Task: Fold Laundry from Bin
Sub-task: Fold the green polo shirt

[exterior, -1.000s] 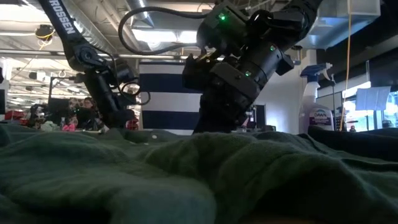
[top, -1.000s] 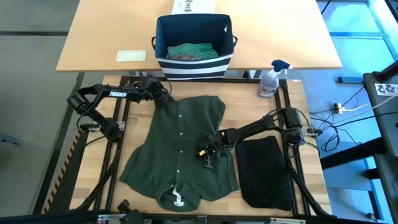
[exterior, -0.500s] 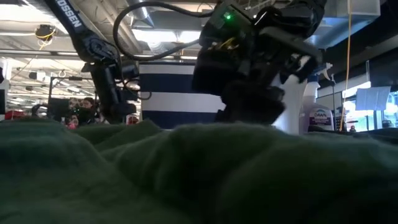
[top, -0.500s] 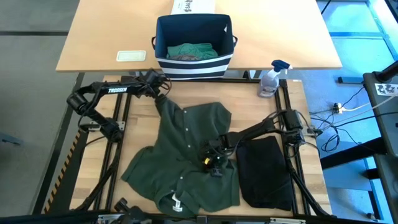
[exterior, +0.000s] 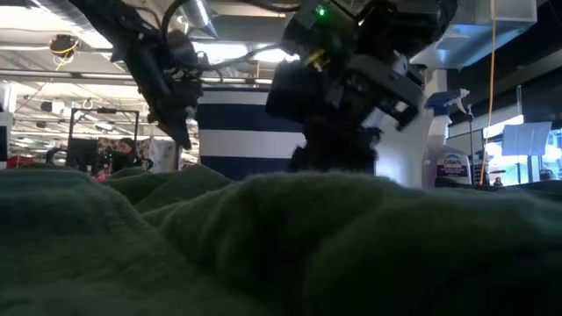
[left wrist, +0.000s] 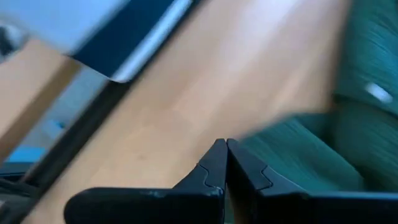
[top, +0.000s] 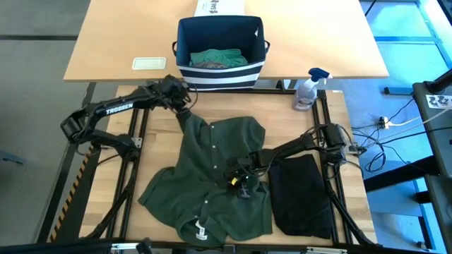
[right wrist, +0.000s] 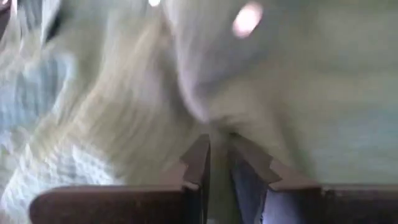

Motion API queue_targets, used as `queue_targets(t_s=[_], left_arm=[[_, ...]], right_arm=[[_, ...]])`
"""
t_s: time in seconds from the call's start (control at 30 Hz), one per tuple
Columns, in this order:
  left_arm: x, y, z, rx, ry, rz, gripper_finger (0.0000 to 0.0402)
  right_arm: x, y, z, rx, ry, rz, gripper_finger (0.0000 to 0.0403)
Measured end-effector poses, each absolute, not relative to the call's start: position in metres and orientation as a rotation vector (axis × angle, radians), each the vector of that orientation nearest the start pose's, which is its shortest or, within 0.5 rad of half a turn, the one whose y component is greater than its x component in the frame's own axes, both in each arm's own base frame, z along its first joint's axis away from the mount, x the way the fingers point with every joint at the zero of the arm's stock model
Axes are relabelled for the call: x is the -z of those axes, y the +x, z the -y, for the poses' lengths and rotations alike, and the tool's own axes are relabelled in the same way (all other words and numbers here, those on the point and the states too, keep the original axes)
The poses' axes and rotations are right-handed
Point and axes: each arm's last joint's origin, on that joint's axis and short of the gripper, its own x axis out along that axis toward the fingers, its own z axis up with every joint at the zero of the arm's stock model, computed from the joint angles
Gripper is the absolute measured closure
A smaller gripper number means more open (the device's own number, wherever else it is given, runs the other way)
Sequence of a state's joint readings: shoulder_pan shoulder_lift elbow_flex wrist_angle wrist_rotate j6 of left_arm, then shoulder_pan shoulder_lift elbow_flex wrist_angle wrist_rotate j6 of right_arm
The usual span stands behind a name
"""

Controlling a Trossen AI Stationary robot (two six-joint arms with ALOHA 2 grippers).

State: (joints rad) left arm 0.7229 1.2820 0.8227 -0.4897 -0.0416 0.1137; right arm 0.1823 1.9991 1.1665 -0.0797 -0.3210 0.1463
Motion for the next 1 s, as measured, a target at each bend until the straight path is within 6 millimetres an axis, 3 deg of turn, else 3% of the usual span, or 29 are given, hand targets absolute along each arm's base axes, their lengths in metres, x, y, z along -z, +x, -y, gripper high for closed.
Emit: queue_targets(t_s=[0.23, 0.37, 0.47, 0.6, 0.77, 1.0], left_arm=[[-0.217, 0.198, -0.128, -0.556, -0.202, -1.042, 0.0401], [-0.2, 0.194, -0.121, -0.564, -0.226, -1.076, 0.0401], [-0.181, 0.184, -0.119, -0.584, -0.26, -1.119, 0.0401], [-0.159, 0.175, -0.119, -0.58, -0.297, -1.096, 0.0401], [-0.145, 0.17, -0.122, -0.579, -0.344, -1.044, 0.0401], [-0.132, 0.167, -0.136, -0.66, -0.372, -1.064, 0.0401]], right_arm=[[-0.177, 0.381, -0.053, -0.144, 0.069, -0.881, 0.0344], [-0.201, 0.366, -0.029, 0.087, 0.034, -0.907, 0.0343], [-0.209, 0.352, -0.008, 0.21, 0.033, -0.925, 0.0343], [-0.205, 0.331, 0.03, 0.338, 0.083, -0.922, 0.0343], [-0.18, 0.304, 0.073, 0.444, 0.194, -0.98, 0.0343], [-0.15, 0.285, 0.101, 0.472, 0.291, -1.038, 0.0343]])
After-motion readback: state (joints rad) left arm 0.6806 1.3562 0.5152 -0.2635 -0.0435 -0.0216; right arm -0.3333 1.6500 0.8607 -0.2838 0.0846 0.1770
